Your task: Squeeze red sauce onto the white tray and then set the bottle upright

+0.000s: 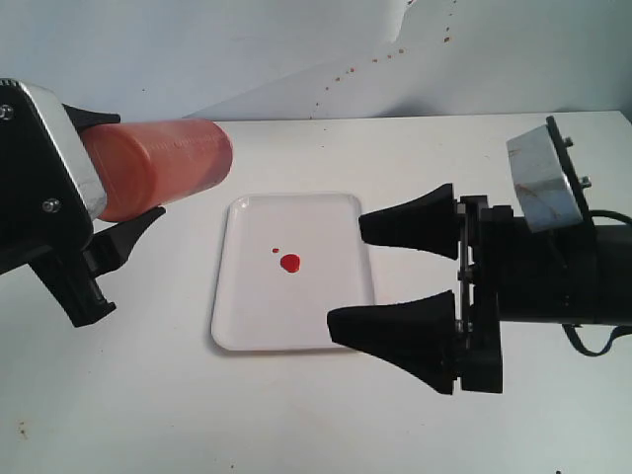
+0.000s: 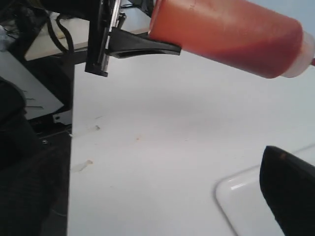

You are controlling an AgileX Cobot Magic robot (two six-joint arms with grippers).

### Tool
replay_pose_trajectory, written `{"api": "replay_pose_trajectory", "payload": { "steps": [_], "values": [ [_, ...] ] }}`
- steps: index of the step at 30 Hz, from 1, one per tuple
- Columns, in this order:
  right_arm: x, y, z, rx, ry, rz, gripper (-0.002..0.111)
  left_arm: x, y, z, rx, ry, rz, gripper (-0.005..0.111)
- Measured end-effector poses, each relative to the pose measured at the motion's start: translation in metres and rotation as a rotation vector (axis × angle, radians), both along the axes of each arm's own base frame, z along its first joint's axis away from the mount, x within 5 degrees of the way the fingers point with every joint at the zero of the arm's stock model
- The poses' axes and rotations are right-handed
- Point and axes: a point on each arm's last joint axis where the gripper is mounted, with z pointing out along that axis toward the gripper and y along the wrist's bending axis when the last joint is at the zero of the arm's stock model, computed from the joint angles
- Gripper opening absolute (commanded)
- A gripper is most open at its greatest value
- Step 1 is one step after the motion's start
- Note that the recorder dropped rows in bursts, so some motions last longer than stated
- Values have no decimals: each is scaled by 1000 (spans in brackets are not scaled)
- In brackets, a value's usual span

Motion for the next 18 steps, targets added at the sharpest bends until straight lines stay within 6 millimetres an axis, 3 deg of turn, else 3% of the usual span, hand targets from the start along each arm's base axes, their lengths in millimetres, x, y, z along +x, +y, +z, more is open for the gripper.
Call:
{"api": "replay_pose_trajectory", "payload": {
  "steps": [4, 13, 18],
  "values": [
    [4, 5, -16, 48, 97, 65, 105, -3, -1, 3, -15, -4, -30, 0],
    [20, 10, -73, 16, 332, 67, 105, -6, -3, 5, -27, -6, -59, 0],
    [31, 12, -84, 11, 359, 64, 105, -7, -4, 5, -28, -3, -76, 0]
  ]
}}
